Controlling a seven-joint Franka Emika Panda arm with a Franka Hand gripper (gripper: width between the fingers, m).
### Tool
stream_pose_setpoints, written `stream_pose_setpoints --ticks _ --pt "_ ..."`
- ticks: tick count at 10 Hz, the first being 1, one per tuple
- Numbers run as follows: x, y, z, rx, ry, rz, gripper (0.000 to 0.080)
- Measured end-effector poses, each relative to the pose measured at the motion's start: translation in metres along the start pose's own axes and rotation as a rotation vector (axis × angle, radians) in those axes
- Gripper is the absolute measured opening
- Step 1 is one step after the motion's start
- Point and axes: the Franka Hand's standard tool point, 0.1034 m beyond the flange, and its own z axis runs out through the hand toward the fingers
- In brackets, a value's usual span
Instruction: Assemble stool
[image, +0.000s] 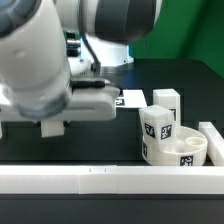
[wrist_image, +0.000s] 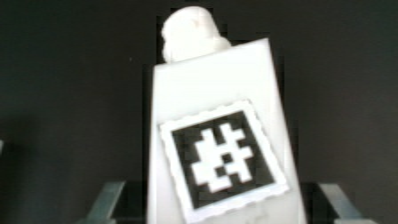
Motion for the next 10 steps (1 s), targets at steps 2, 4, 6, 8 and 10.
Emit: stream_pose_setpoints --ticks 2,4,6,8,10 --pt "-0.017 -0.008 -0.036 0.011 0.022 0.075 0.0325" --pt "-0.011 -0.007 -0.042 0.000 0.078 0.073 0.0327" --pt "-0.009 -0.006 -0.042 -0.001 0.085 0.074 0.0327" --pt "0.004 -0.008 -0.056 -0.014 0.308 0.067 0.0327" --pt "-0.003 -0.021 -0.079 0.000 0.453 0.114 0.0327"
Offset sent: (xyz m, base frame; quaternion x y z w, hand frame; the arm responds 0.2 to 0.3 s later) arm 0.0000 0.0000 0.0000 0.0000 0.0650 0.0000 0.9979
